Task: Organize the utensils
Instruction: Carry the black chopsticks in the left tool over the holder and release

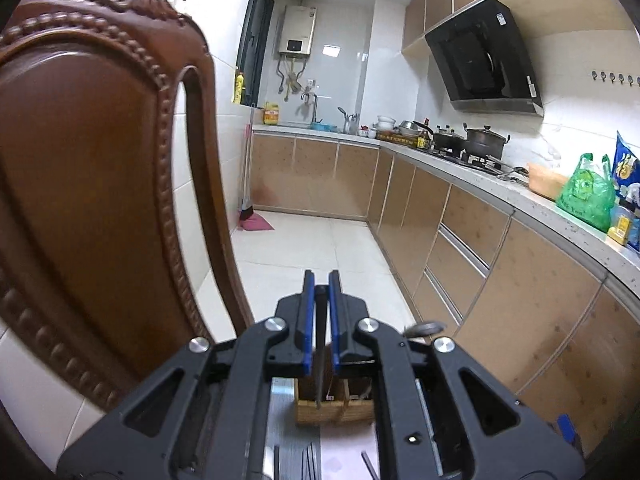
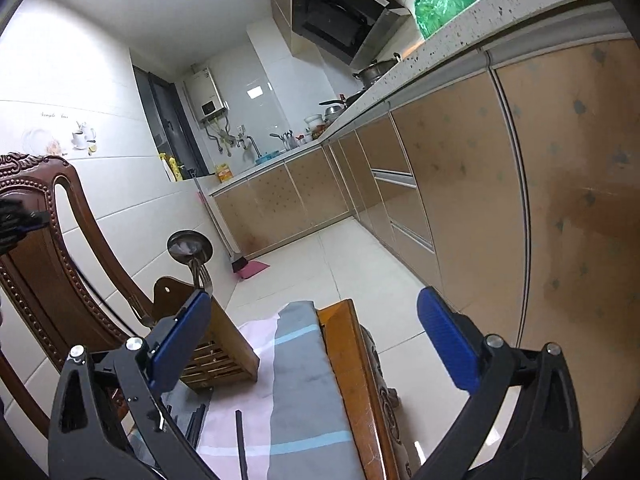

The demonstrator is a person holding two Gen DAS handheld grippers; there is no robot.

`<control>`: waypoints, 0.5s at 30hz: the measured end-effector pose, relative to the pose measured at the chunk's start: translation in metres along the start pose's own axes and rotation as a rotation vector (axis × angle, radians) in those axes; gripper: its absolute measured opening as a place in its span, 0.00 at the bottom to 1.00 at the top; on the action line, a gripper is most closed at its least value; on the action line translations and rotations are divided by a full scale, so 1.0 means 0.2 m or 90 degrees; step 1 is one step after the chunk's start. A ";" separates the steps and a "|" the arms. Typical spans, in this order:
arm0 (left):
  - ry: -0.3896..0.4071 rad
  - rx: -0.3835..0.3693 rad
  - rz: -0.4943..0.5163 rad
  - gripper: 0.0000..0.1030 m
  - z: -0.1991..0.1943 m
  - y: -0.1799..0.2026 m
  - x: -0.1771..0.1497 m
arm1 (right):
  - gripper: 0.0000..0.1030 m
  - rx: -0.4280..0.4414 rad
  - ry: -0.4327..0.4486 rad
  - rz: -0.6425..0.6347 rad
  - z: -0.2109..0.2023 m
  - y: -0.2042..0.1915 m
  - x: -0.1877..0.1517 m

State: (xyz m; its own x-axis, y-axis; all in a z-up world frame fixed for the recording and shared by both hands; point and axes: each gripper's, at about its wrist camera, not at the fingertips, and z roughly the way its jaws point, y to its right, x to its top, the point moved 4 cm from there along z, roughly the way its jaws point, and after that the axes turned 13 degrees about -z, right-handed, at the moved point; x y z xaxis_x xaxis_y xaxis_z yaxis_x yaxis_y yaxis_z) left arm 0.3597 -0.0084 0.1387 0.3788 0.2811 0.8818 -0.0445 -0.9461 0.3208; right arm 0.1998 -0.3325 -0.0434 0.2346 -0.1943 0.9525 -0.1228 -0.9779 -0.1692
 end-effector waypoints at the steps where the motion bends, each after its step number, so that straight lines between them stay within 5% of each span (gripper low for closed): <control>1: 0.000 -0.001 -0.003 0.06 0.03 0.00 0.01 | 0.97 0.000 -0.003 -0.001 0.01 0.00 0.00; 7: -0.044 0.007 -0.040 0.06 0.32 -0.04 -0.02 | 0.97 0.003 -0.020 0.003 0.07 0.01 -0.01; 13: -0.152 0.020 -0.095 0.08 0.61 -0.19 -0.18 | 0.97 0.019 -0.040 -0.015 0.13 -0.04 -0.03; 15: -0.177 0.029 -0.090 0.38 0.66 -0.22 -0.22 | 0.97 0.026 -0.045 -0.023 0.14 -0.07 -0.04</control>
State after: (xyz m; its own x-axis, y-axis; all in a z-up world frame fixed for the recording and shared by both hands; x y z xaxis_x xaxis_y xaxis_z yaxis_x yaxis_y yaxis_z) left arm 0.4664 -0.0004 0.0398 0.6174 0.3609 0.6990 0.0654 -0.9090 0.4116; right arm 0.2277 -0.3195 -0.0551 0.3063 -0.1631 0.9378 -0.0741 -0.9863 -0.1474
